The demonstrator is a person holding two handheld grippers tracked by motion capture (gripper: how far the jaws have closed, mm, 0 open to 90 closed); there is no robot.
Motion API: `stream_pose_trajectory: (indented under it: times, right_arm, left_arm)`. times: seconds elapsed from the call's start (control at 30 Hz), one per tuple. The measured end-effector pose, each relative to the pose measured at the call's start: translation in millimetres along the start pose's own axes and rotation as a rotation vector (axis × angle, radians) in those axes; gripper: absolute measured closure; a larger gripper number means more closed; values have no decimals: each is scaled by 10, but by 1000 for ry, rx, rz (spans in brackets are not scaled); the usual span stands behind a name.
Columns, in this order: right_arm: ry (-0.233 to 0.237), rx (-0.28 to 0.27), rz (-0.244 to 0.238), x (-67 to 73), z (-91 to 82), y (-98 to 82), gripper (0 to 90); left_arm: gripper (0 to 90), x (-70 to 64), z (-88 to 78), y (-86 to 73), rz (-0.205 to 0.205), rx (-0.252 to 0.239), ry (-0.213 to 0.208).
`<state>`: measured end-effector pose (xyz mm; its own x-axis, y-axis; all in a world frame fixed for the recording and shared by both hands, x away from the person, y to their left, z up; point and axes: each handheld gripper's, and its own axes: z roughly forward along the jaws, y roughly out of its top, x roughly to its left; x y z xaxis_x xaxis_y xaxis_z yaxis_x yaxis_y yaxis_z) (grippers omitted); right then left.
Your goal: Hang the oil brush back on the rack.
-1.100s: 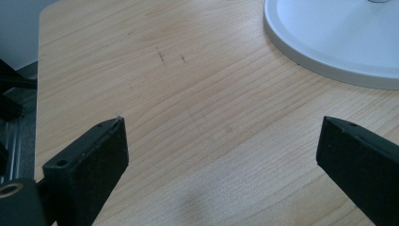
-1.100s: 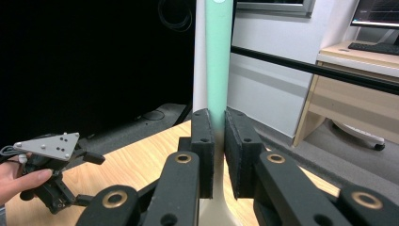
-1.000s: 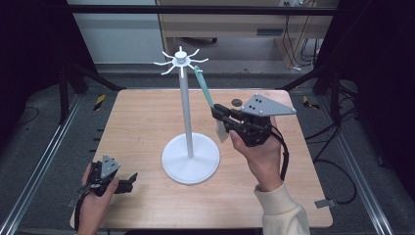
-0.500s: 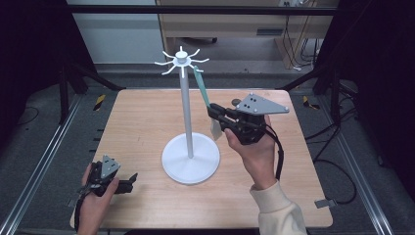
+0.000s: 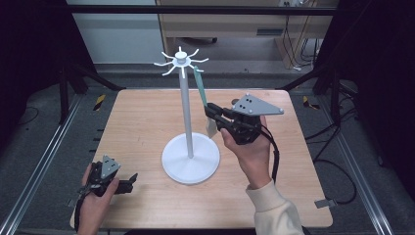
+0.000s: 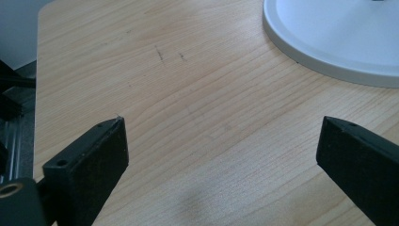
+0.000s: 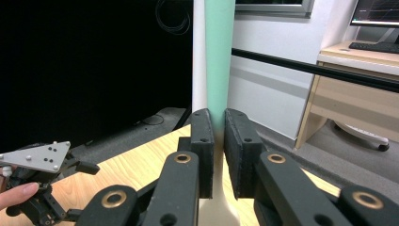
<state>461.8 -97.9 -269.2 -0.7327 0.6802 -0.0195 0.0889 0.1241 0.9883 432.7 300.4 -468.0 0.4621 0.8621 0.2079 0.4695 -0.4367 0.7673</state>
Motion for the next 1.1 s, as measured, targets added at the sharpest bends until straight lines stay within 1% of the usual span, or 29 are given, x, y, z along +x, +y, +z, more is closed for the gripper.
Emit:
stream_pose_trajectory:
  times: [0.3, 0.6, 0.8, 0.87, 0.9, 0.93, 0.97, 1.0, 1.03, 1.07, 1.1]
  right_arm:
    - [0, -1, 2, -2, 38, -10, 822]
    - [12, 4, 2, -9, 69, -14, 819]
    - [10, 9, 0, -23, 44, -14, 785]
    - [-3, 17, -6, -32, 20, -10, 753]
    - [-19, 22, -8, -41, 3, -6, 727]
    - [-19, 22, -8, -41, 3, -6, 727]
    - [-38, 25, -9, -50, -21, -2, 694]
    - [-72, 45, -7, -88, -63, 4, 608]
    - [-72, 45, -7, -88, -63, 4, 608]
    - [-93, 67, -7, -115, -78, 3, 567]
    - [-145, 112, -7, -157, -104, -13, 474]
  left_arm:
    - [24, 1, 1, -1, -1, 1, 0]
    - [24, 4, -2, -2, -1, 1, 1]
    - [24, -1, 2, 0, 0, 0, 0]
    - [24, 2, 1, 0, 0, -1, 0]
    - [24, 3, 2, 0, -1, 0, 0]
    - [24, 3, 2, 0, -1, 0, 0]
    - [24, 4, 3, -1, -2, 0, 0]
    - [24, 4, 4, -1, -3, 0, 0]
    - [24, 2, 5, 0, -2, -1, 0]
    - [24, 0, 6, 1, 0, 0, -1]
    - [24, -4, 7, 2, 2, 1, -2]
